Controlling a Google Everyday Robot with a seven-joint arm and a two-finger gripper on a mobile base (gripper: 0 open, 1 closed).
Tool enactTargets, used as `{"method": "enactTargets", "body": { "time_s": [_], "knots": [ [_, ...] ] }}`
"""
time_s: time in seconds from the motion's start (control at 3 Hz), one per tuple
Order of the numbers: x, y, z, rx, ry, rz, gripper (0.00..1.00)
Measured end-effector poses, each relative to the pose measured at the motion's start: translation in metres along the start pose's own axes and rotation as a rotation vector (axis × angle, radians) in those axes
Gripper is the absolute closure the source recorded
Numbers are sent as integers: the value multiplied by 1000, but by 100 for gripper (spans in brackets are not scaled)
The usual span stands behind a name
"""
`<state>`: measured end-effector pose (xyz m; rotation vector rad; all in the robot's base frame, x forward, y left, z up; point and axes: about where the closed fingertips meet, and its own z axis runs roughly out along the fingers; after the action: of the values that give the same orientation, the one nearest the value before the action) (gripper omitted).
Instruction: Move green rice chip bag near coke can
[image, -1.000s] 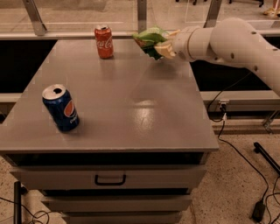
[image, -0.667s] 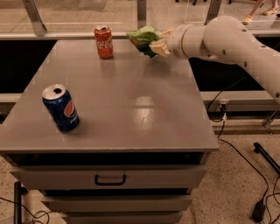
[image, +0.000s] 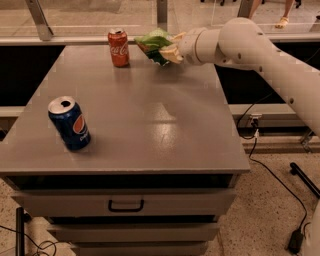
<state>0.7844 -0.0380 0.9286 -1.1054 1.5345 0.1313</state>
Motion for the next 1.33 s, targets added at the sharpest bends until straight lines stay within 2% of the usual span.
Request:
{"method": "enactTargets", "body": {
  "time_s": [1.33],
  "knots": [
    [-12, 30, 41, -77, -55, 5, 100]
  ]
}}
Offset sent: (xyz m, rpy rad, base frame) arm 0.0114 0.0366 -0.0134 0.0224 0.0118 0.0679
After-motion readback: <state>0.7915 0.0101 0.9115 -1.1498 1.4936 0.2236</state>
